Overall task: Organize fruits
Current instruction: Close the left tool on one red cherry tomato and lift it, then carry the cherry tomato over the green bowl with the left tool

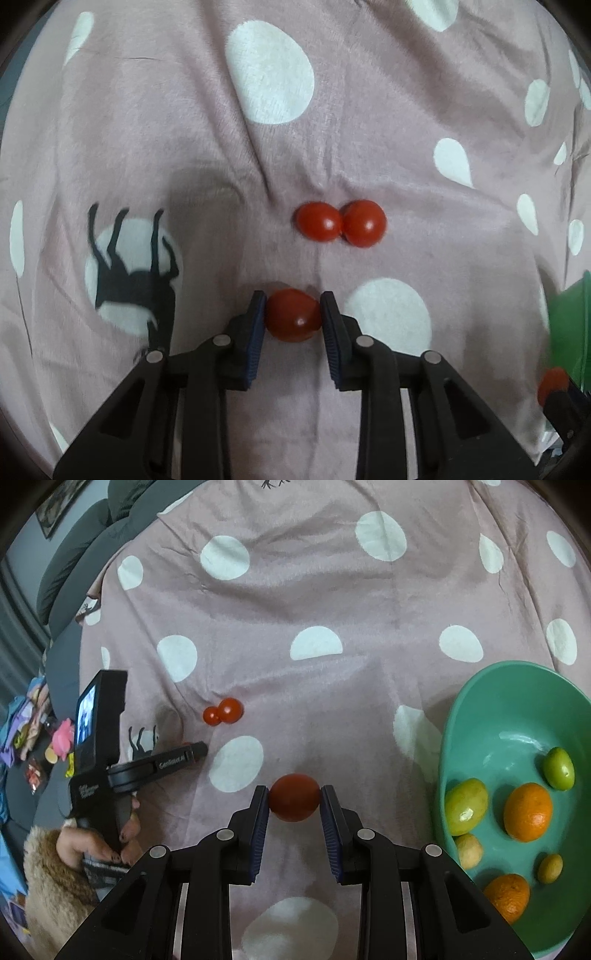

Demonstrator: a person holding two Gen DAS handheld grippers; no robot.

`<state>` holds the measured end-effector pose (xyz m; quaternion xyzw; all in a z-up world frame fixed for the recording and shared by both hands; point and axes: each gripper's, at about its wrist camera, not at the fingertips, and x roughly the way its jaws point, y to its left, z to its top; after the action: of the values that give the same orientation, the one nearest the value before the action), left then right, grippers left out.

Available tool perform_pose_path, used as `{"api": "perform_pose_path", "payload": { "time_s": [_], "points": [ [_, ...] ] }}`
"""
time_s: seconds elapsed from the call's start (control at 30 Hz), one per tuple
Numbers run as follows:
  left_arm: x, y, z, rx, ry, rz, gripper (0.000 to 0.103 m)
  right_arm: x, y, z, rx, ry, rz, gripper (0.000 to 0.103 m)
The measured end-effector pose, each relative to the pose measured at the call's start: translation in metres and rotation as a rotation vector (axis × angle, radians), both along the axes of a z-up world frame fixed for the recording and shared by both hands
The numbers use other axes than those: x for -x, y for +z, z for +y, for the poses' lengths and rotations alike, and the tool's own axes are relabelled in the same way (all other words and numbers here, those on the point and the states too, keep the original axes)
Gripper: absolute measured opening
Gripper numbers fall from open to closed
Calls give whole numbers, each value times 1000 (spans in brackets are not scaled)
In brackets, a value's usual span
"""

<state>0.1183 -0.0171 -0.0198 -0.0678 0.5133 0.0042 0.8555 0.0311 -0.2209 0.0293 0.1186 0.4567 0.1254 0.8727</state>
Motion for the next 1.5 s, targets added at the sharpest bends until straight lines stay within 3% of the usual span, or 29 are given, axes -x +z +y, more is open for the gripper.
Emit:
{"api": "perform_pose_path", "payload": {
  "time_s": [0.13,0.47,0.8,0.97,1.17,1.5],
  "points": [
    [32,18,0,-16,5,-61,29,4,3,-1,-19,6,-5,30],
    [104,51,-3,28,8,-155,29,19,17,6,-14,40,-46,30],
    [146,100,-66,23,-97,-311,29,37,45,-10,-22,30,-121,31],
    [157,121,-100,40,-171,-368,29,46,62,-36,-41,-32,-169,31],
    [160,131,-142,71,-254,-381,29,57,77,-78,-75,-128,-216,31],
    [150,123,-205,113,-365,-332,29,66,80,-138,-40,-301,-241,31]
  ]
}}
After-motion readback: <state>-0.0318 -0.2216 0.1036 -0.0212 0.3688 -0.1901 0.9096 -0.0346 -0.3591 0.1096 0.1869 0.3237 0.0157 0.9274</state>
